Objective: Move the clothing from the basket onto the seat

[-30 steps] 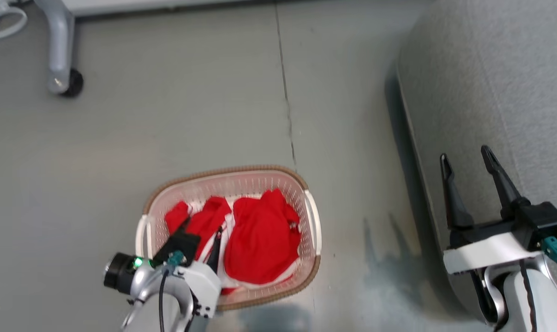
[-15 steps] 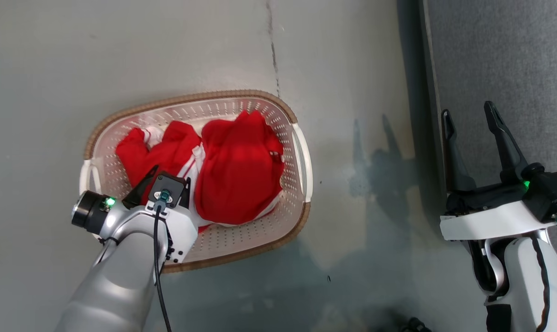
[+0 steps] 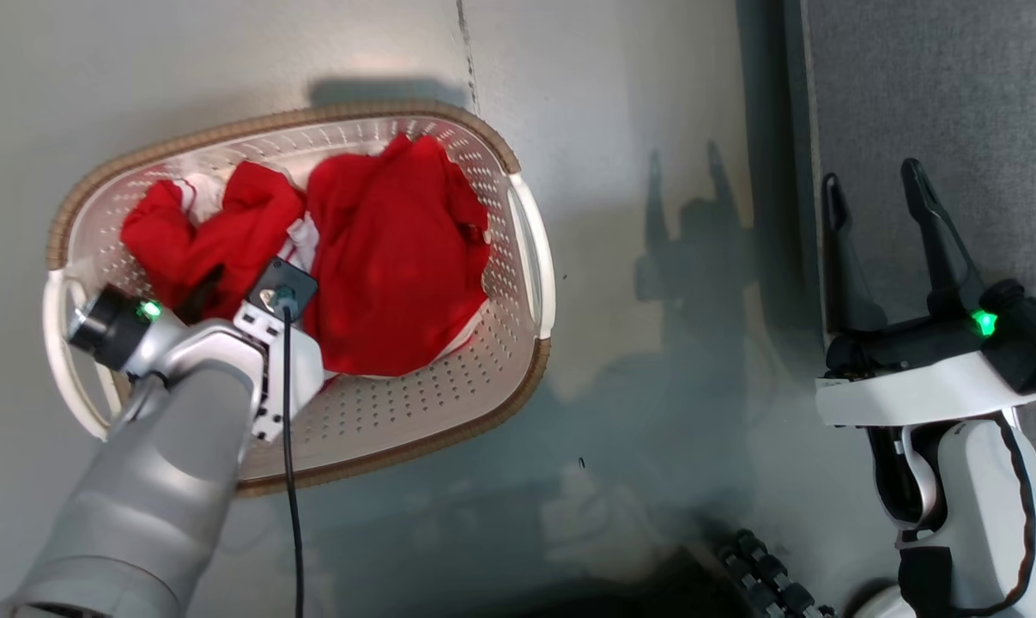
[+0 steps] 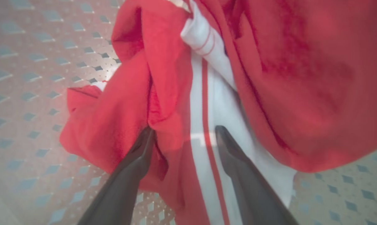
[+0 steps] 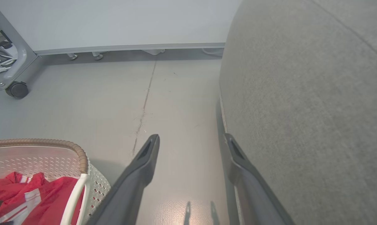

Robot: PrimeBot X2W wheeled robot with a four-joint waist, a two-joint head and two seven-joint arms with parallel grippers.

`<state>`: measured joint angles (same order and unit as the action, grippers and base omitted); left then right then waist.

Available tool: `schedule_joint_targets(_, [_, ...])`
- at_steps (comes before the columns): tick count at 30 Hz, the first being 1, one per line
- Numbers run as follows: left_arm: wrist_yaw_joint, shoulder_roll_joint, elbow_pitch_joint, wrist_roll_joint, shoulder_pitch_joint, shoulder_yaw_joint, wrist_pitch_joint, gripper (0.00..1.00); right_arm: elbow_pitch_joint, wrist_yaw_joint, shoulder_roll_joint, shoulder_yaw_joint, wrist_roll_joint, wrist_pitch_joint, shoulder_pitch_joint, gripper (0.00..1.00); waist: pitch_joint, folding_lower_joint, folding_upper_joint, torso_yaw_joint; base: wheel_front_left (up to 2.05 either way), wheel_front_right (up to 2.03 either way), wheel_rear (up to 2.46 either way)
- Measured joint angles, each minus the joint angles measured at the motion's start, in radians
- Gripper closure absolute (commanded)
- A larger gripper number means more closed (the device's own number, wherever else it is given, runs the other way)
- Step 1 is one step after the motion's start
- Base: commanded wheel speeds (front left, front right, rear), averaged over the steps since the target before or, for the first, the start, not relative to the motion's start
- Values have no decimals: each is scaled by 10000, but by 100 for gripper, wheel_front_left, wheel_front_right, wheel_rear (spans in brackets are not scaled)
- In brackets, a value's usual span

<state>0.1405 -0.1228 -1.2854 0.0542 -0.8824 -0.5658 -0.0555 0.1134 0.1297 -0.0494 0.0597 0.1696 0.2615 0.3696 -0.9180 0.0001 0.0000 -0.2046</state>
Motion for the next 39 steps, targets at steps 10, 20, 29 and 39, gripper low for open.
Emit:
schedule_joint_targets(10, [-311, -648, -21, 525, -707, -715, 1356, 0, -38, 0, 10, 391, 431, 0, 141, 0, -671, 0, 0, -498, 0, 0, 0])
schedule_joint_targets(20, [-600, -1083, 12, 671, -1212, -1024, 2359, 0, -167, 10, 35, 719, 663, 29, 205, 0, -1204, 0, 0, -931, 0, 0, 0])
schedule_joint_targets(29, [-740, -947, 59, 399, -1348, -1041, 3068, 100, -190, 12, 40, 721, 681, 31, 176, 0, -1294, 0, 0, -953, 0, 0, 0])
schedule_joint_targets(39, [-732, -980, 4, 33, -1142, -966, 3204, 100, -33, 17, 65, 734, 629, 29, 242, 0, -918, 0, 0, -969, 0, 0, 0])
